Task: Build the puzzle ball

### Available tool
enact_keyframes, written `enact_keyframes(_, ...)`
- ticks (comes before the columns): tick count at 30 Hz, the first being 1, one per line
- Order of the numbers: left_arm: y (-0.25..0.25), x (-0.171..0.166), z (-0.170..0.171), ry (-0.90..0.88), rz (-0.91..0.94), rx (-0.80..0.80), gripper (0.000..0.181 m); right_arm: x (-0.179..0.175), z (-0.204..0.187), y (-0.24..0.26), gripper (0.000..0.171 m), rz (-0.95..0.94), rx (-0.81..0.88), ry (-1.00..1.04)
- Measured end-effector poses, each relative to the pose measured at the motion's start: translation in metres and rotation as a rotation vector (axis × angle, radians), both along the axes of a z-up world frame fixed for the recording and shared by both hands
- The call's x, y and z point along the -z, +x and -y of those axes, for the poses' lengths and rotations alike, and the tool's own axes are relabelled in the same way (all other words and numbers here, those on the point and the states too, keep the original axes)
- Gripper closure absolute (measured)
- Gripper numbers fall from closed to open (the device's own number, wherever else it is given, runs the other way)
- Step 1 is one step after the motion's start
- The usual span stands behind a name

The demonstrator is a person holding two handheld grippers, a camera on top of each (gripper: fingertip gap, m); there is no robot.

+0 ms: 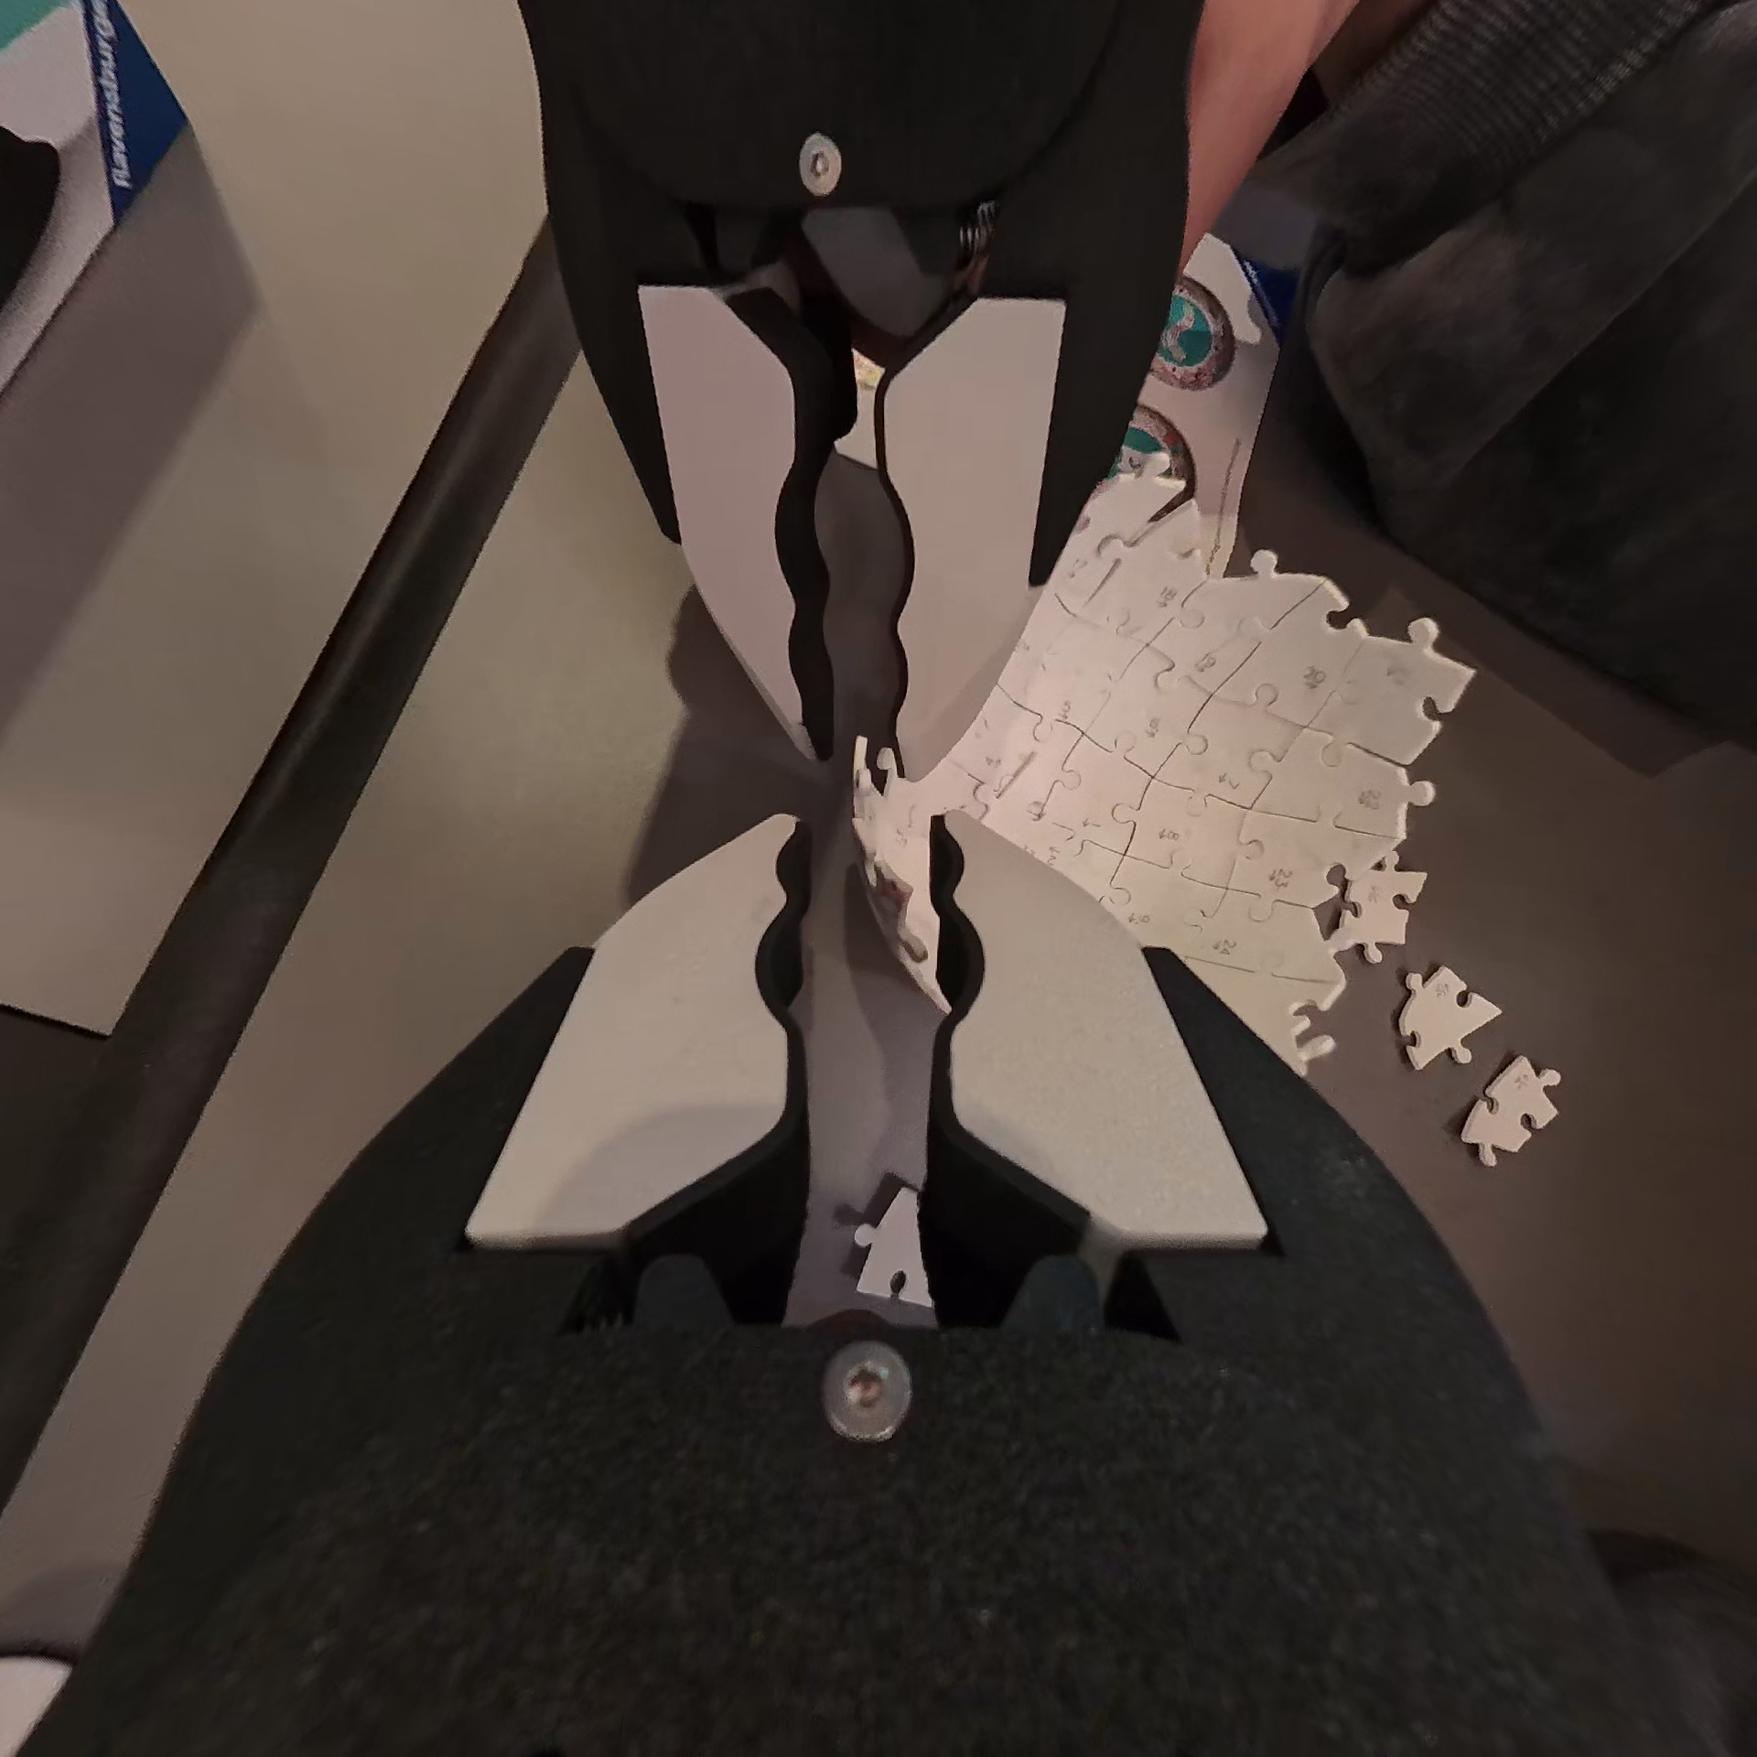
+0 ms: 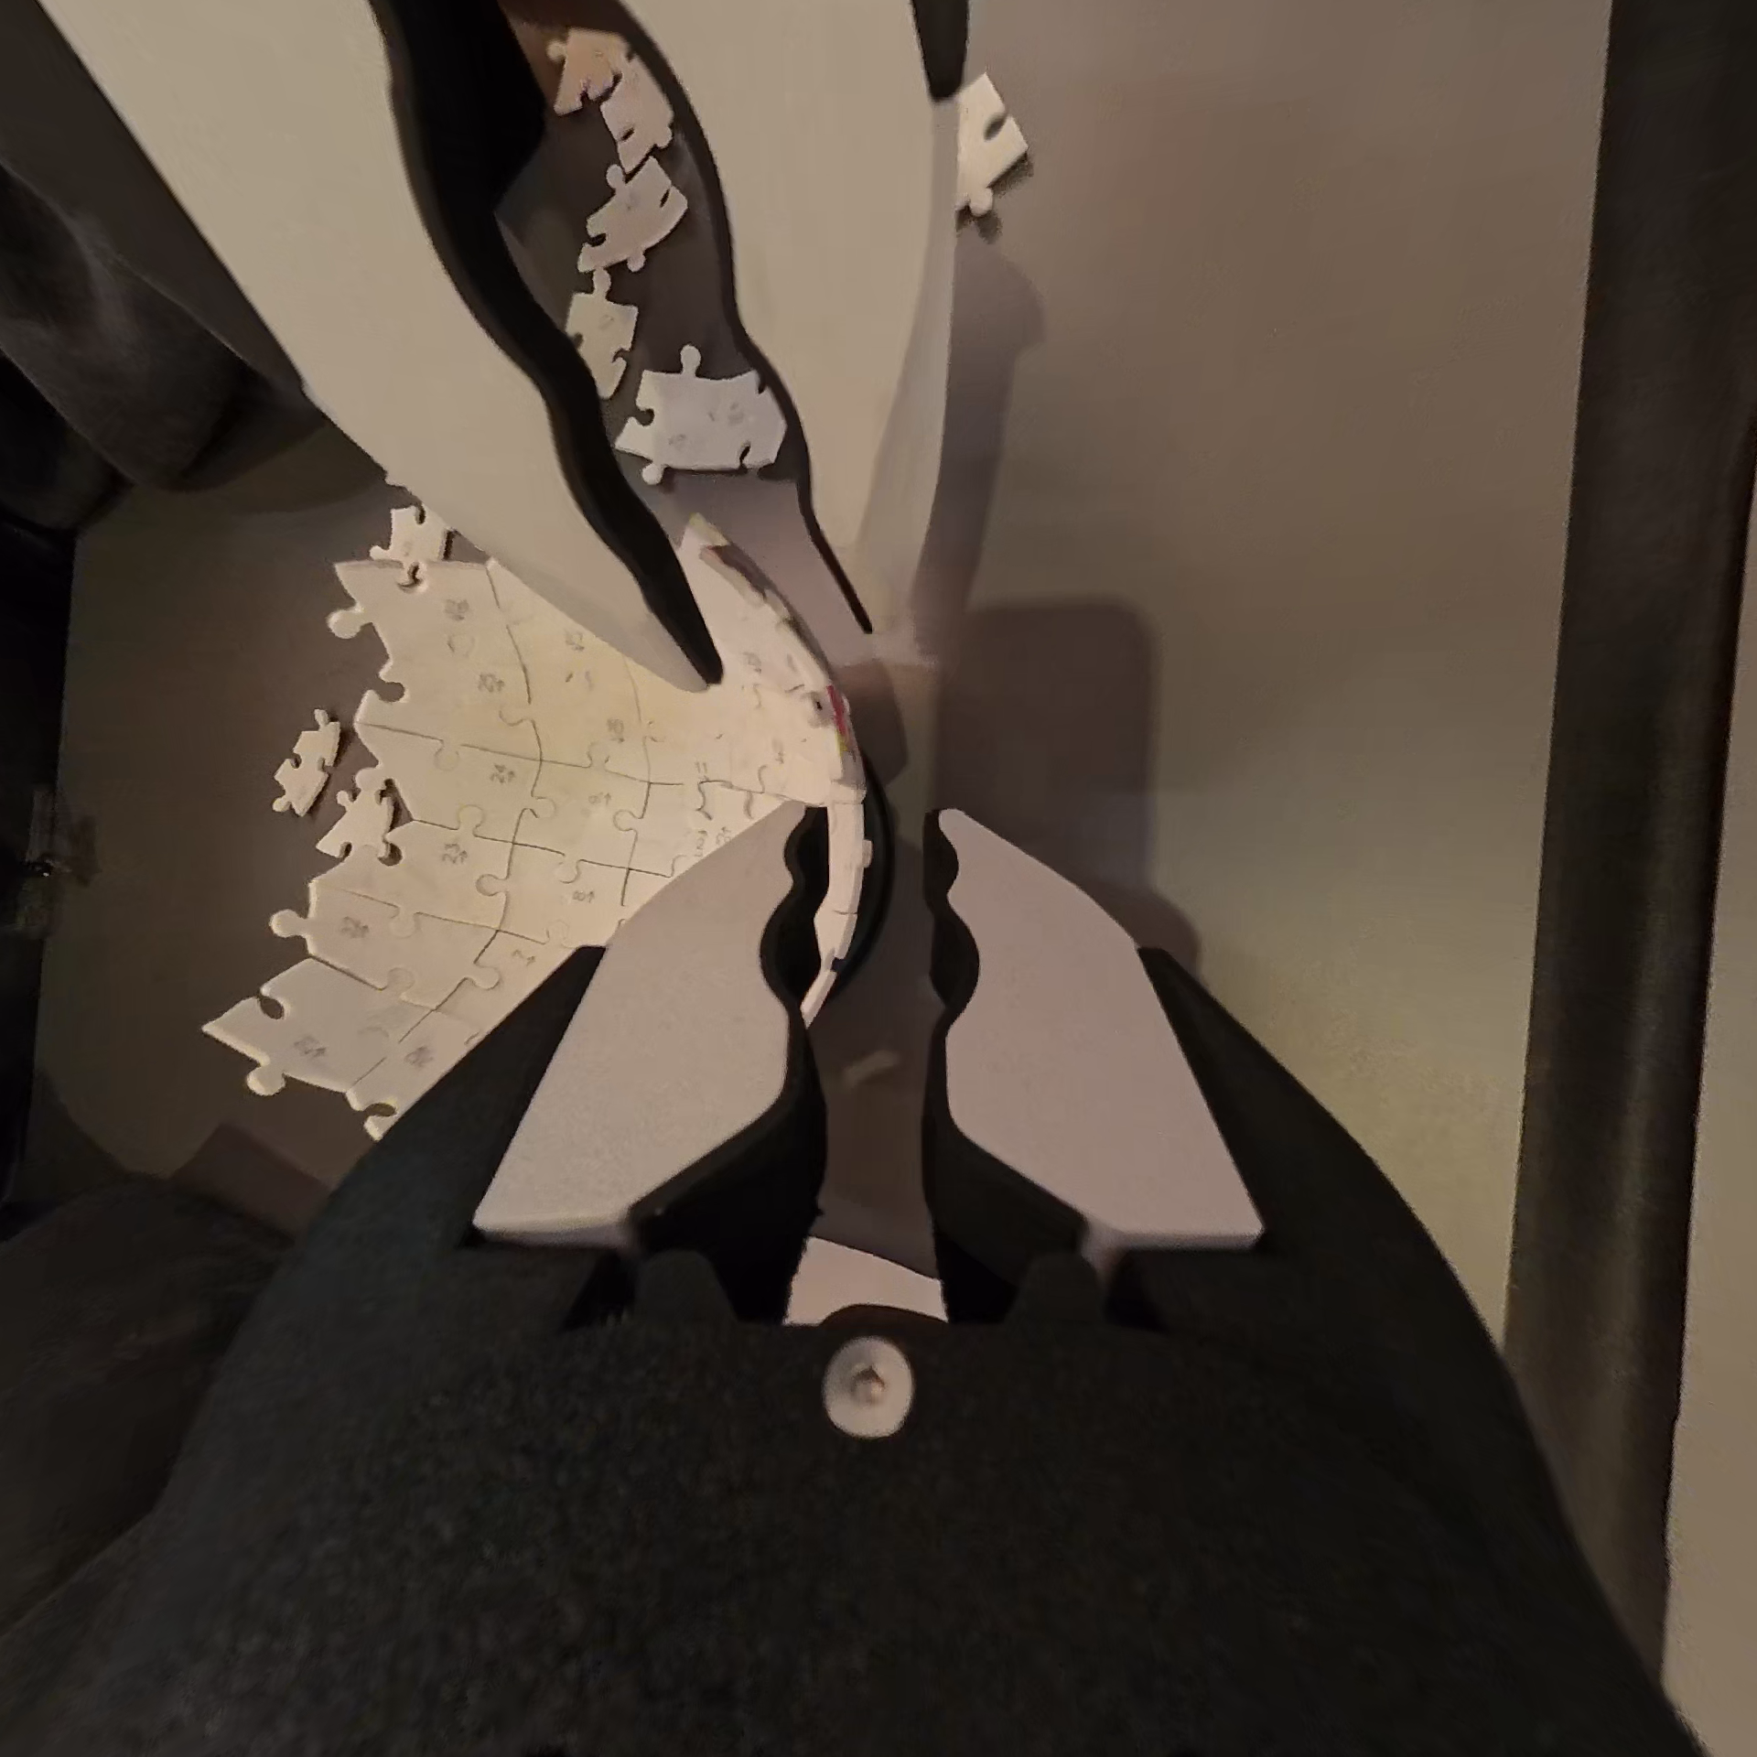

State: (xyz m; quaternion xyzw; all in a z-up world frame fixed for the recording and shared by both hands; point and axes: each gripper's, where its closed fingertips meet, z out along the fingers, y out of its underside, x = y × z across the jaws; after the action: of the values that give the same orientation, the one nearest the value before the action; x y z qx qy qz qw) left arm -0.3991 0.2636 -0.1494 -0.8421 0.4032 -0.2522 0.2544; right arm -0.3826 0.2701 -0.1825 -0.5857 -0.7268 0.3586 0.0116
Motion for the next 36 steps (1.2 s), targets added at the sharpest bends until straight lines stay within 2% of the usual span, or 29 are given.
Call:
enact_keyframes(13,-0.021,-0.035,0.001,0.077,0.038,-0.047,0.158,0.007,0.005,-0.004,0.155,0.071,-0.097,0.028)
enact_keyframes(21,-0.018,-0.033,0.003,0.069,0.031,-0.034,0.158,0.015,0.01,-0.005,0.159,0.109,-0.124,0.024)
enact_keyframes(25,-0.017,-0.032,0.003,0.066,0.03,-0.028,0.158,0.012,0.013,-0.005,0.167,0.103,-0.141,-0.001)
enact_keyframes(36,-0.018,-0.031,0.004,0.053,0.047,-0.026,0.158,0.01,0.014,0.0,0.169,0.128,-0.173,-0.03)
